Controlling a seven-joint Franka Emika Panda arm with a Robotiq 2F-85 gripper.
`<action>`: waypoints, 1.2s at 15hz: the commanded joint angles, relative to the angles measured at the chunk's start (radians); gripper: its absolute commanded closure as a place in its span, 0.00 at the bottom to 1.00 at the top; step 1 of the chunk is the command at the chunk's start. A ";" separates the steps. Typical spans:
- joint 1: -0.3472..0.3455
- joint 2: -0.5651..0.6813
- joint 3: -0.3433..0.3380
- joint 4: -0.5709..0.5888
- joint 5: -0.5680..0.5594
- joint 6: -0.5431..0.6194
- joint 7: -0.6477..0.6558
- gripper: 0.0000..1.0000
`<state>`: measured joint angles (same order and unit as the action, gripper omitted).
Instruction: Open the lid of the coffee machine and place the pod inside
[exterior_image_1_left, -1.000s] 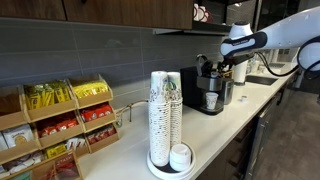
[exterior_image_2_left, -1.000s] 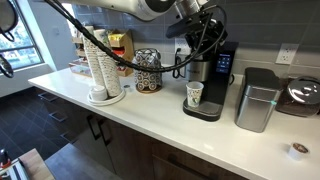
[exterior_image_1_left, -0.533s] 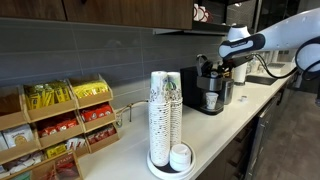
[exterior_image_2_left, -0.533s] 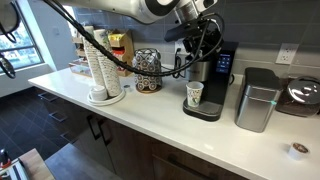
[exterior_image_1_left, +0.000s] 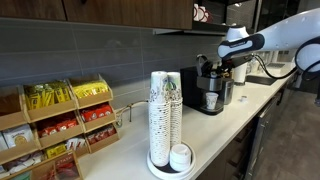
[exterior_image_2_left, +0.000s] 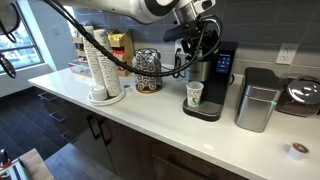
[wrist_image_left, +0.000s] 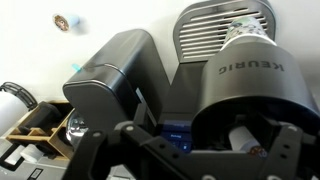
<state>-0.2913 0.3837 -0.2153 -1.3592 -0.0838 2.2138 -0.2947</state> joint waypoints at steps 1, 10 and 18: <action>-0.015 0.013 0.021 0.019 0.017 -0.005 -0.003 0.00; -0.004 0.022 -0.007 0.042 0.012 0.021 0.056 0.00; 0.010 -0.033 0.001 0.017 0.007 -0.025 0.031 0.00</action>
<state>-0.2880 0.3835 -0.2206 -1.3334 -0.0736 2.2208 -0.2417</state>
